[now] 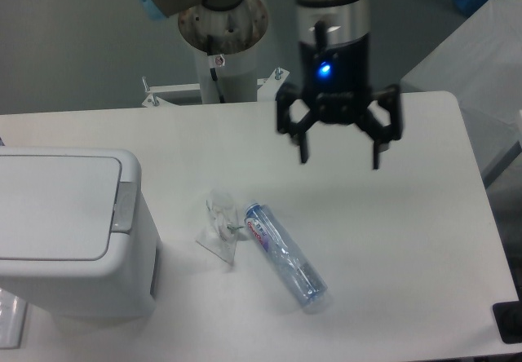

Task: Open the trash can
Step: 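Move the open gripper over the table toward the white trash can lid, then lower the gripper onto the lid edge and push it open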

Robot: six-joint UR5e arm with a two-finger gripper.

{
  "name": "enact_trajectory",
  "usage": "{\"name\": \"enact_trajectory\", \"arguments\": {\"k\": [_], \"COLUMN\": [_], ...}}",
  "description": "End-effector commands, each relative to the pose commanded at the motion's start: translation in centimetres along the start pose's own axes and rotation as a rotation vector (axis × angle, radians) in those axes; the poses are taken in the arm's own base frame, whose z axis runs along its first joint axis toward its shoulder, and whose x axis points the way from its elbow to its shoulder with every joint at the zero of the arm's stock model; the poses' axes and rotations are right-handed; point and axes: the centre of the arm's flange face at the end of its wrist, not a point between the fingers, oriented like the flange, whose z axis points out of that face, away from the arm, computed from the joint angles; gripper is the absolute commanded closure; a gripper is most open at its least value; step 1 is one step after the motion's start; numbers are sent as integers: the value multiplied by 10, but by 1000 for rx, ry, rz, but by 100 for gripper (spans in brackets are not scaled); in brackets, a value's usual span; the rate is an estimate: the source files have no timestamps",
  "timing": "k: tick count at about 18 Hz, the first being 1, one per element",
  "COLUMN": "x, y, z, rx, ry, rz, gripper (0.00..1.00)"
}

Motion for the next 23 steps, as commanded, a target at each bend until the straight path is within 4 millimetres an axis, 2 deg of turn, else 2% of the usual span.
{"name": "enact_trajectory", "arguments": {"k": [5,8,14,17,23], "x": [35,59,125,140,155], "y": [-8,-18,-22,-25,-24], "z": [0,-1,33,41,51], "rx": [1,16,-45,-64,-73], "ry": [30,60,155,166,177], "rz": [-214,-280,-342,-411,-403], "gripper": [0,0,0,0,0]}}
